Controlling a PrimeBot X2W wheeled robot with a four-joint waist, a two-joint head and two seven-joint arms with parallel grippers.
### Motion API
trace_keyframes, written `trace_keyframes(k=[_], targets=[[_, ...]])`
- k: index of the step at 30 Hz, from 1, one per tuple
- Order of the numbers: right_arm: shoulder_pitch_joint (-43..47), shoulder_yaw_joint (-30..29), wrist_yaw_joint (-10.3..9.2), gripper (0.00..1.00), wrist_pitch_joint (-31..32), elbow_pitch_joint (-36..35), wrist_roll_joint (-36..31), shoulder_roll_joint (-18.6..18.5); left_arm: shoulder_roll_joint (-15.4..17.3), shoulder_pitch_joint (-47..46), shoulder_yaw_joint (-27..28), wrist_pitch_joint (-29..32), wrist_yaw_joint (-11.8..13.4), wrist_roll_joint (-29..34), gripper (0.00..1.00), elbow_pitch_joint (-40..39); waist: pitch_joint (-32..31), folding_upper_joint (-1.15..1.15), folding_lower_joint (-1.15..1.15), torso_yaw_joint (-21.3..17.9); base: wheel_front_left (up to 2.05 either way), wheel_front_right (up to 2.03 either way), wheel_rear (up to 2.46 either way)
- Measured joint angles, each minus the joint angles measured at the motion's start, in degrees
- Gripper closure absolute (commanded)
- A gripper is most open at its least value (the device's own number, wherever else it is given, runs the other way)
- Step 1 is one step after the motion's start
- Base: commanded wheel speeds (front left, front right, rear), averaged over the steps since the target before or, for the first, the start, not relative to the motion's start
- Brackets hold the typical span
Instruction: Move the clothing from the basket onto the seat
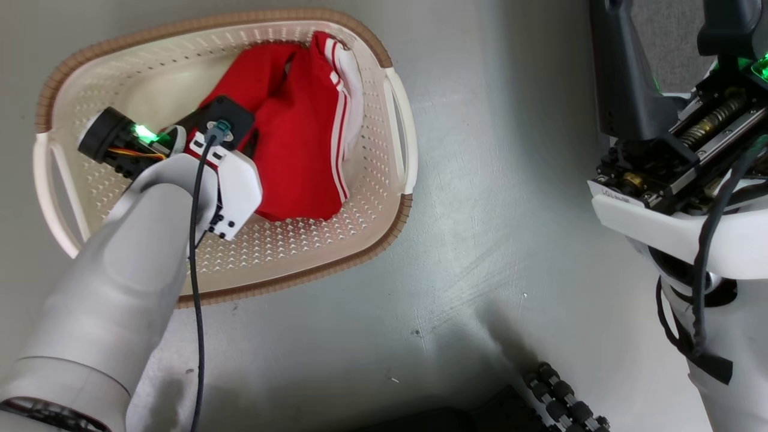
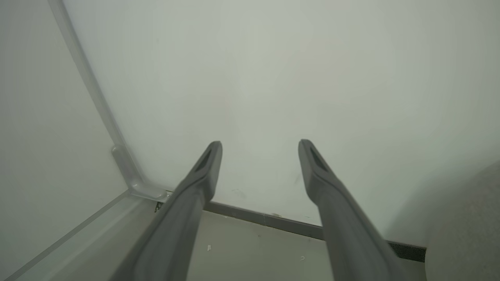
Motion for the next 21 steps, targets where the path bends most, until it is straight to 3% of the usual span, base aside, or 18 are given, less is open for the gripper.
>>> trace_keyframes(k=[19,20,21], targets=[[-4.85,0.67,0.00,0.00,-0.01,0.45,1.55,1.29,2.03,-5.96,-0.59,1.86,3.54,3.43,0.00,4.35,6.00,0.00,0.00,-3.49,0.00,0.00,0.00],[-5.44,0.65,0.00,0.00,-0.01,0.49,1.55,1.31,2.03,-6.06,-0.60,1.86,3.54,3.43,0.11,4.49,6.24,0.00,0.00,-3.65,0.00,0.00,0.00],[-5.95,0.59,0.00,0.00,-0.01,0.48,1.55,1.36,2.01,-6.15,-0.66,1.86,3.55,3.45,0.52,4.59,6.46,0.00,0.00,-3.80,0.00,0.00,0.00]])
